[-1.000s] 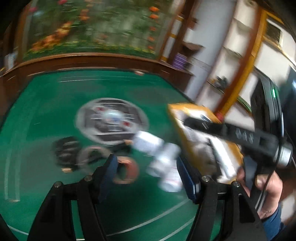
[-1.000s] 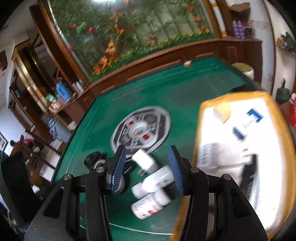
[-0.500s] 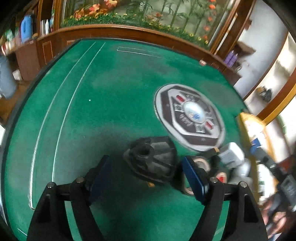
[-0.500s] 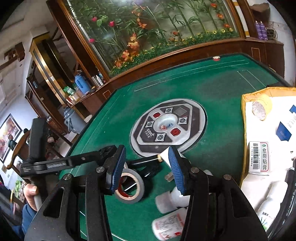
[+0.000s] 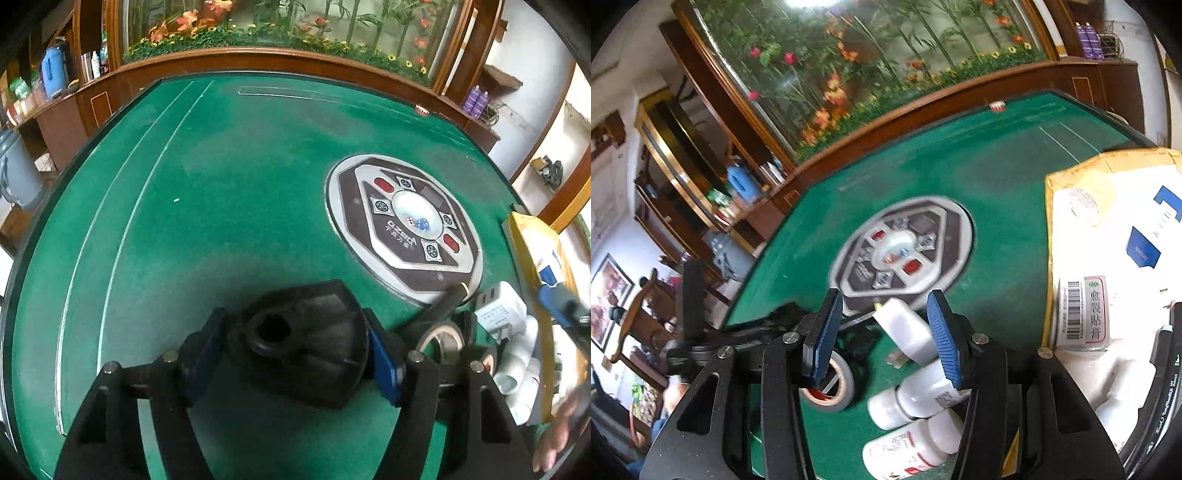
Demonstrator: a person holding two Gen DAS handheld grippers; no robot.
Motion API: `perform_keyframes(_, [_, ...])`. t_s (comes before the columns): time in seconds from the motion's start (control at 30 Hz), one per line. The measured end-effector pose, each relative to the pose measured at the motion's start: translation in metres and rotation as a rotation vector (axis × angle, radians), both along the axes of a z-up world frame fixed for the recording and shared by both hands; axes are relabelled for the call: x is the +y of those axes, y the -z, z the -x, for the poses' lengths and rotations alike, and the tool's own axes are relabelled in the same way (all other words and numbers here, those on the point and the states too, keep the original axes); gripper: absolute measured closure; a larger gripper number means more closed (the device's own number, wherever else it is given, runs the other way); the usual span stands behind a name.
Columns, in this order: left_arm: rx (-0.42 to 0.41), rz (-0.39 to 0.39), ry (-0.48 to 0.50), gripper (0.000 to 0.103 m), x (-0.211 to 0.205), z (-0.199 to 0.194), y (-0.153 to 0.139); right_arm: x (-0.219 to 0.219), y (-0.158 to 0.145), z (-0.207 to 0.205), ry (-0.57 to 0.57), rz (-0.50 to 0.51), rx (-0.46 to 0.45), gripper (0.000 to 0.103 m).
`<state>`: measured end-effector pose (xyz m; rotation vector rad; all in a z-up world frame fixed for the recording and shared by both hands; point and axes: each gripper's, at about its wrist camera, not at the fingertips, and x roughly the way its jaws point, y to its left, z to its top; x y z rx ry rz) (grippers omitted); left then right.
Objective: Organize rigid objects
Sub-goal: 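Grasp the black plastic holder with the left gripper while the right grasps a white block, then lift the black holder and the white block off the table with both grippers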
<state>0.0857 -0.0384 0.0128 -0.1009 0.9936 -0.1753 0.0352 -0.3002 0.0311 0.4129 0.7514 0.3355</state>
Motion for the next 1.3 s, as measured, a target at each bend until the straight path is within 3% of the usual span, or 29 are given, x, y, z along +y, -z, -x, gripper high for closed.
perform_keyframes(0.17, [-0.022,0.036,-0.005,0.032,0.013,0.004,-0.009,0.011,0.004,-0.006,0.017,0.097,0.048,0.055])
perform_keyframes(0.37, [-0.044,0.062,0.029,0.032,0.007,0.009,-0.018,0.043,0.011,-0.024,-0.007,0.313,0.138,0.055])
perform_keyframes(0.47, [-0.048,0.072,0.034,0.032,0.007,0.011,-0.019,0.052,0.018,-0.024,0.005,0.377,0.123,0.055])
perform_keyframes(0.57, [-0.040,0.092,0.042,0.032,0.006,0.011,-0.019,0.054,0.019,-0.018,-0.016,0.393,0.100,0.067])
perform_keyframes(0.87, [-0.056,0.118,0.080,0.032,-0.005,0.014,-0.023,0.059,0.004,0.001,-0.079,0.252,-0.047,0.070])
perform_keyframes(1.03, [-0.071,0.100,0.094,0.032,-0.011,0.017,-0.022,0.057,0.005,-0.001,-0.094,0.184,-0.037,0.070])
perform_keyframes(1.3, [-0.108,0.066,0.111,0.032,-0.020,0.024,-0.026,0.062,0.005,0.002,-0.113,0.181,-0.041,0.071])
